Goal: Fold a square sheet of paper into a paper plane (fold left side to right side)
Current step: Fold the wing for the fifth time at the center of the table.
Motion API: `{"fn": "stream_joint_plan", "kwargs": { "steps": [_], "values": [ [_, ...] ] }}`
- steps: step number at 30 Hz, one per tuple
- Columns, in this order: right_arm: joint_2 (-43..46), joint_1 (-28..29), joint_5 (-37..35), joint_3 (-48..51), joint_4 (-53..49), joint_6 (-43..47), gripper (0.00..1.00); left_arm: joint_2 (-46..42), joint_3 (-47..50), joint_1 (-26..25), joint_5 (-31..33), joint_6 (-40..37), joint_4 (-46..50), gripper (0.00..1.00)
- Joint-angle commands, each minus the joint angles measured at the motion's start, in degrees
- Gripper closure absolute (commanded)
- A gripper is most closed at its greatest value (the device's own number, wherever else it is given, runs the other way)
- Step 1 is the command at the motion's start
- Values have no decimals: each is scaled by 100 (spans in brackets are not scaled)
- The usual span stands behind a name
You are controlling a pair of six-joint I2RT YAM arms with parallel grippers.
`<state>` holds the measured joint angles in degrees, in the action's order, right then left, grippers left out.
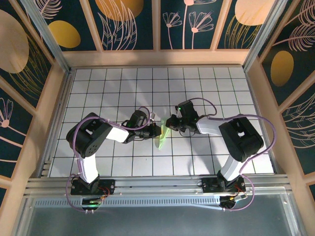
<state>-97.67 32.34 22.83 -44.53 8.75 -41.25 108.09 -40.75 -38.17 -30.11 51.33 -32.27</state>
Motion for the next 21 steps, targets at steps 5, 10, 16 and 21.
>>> {"fn": "stream_joint_plan", "kwargs": {
  "steps": [5, 10, 16, 21],
  "values": [
    [-193, 45, -103, -22, -101, -8, 99, 329, -104, 5, 206, -7, 335, 97],
    [-222, 44, -190, 15, -141, -12, 100, 356, -114, 9, 212, 10, 378, 99],
    [-261, 45, -243, 50, -183, -17, 100, 404, -116, 6, 213, 48, 396, 100],
    [-348, 36, -244, 68, -199, -46, 100, 423, -99, 4, 209, 61, 395, 100]
  ]
}}
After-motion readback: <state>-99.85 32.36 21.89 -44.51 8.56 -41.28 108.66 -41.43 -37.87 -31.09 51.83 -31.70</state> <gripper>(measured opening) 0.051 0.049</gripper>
